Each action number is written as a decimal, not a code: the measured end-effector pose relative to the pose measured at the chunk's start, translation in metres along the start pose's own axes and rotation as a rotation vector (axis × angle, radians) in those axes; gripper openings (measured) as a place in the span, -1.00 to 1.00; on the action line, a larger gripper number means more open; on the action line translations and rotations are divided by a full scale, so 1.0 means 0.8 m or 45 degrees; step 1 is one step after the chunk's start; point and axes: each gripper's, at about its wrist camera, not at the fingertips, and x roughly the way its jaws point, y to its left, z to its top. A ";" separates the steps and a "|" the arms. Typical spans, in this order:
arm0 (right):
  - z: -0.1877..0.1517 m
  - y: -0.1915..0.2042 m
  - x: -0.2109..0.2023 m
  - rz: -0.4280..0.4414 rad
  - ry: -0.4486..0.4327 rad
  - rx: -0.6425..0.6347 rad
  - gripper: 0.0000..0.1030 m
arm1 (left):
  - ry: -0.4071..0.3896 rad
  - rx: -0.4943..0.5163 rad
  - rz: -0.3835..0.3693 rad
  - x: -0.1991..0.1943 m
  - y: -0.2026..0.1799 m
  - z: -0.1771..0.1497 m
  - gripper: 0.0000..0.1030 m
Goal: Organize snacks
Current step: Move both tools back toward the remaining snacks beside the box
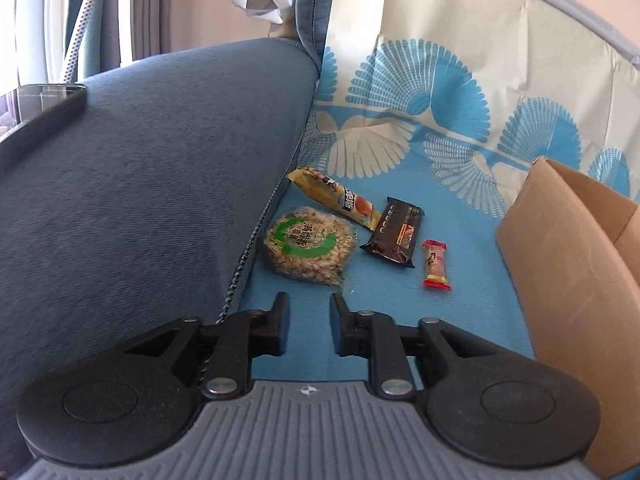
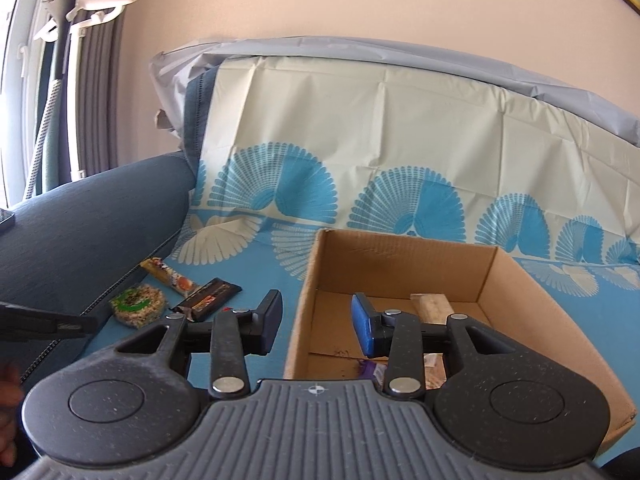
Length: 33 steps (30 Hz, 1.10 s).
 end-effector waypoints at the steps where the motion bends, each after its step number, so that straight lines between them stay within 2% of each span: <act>1: 0.000 0.002 -0.001 0.012 -0.001 -0.008 -0.17 | -0.001 0.002 0.004 0.006 -0.003 0.002 -0.21; 5: -0.001 0.011 -0.004 0.067 -0.004 -0.043 -0.11 | -0.026 0.001 -0.010 0.027 -0.011 0.004 0.15; 10: -0.001 0.017 -0.004 0.128 -0.005 -0.070 -0.11 | -0.050 -0.082 -0.061 0.041 -0.007 0.005 0.26; 13: 0.003 0.019 -0.001 0.191 -0.003 -0.057 -0.13 | -0.052 -0.159 -0.097 0.046 0.002 0.006 0.26; 15: 0.007 0.021 0.004 0.237 0.011 -0.030 -0.42 | -0.045 -0.214 -0.126 0.050 0.009 0.008 0.26; 19: 0.017 0.044 0.030 0.280 0.037 0.029 -0.48 | -0.036 -0.318 -0.188 0.058 0.021 0.007 0.26; 22: 0.029 0.068 0.065 0.284 0.041 0.104 -0.48 | -0.040 -0.385 -0.233 0.058 0.030 0.007 0.26; 25: 0.034 0.089 0.119 0.235 0.083 0.161 -0.46 | -0.057 -0.391 -0.260 0.055 0.031 0.008 0.26; 30: 0.006 0.098 0.225 0.067 0.259 0.207 -0.25 | -0.074 -0.389 -0.253 0.053 0.030 0.008 0.26; 33: -0.018 0.098 0.275 0.065 0.397 0.224 -0.12 | -0.087 -0.386 -0.226 0.054 0.029 0.007 0.26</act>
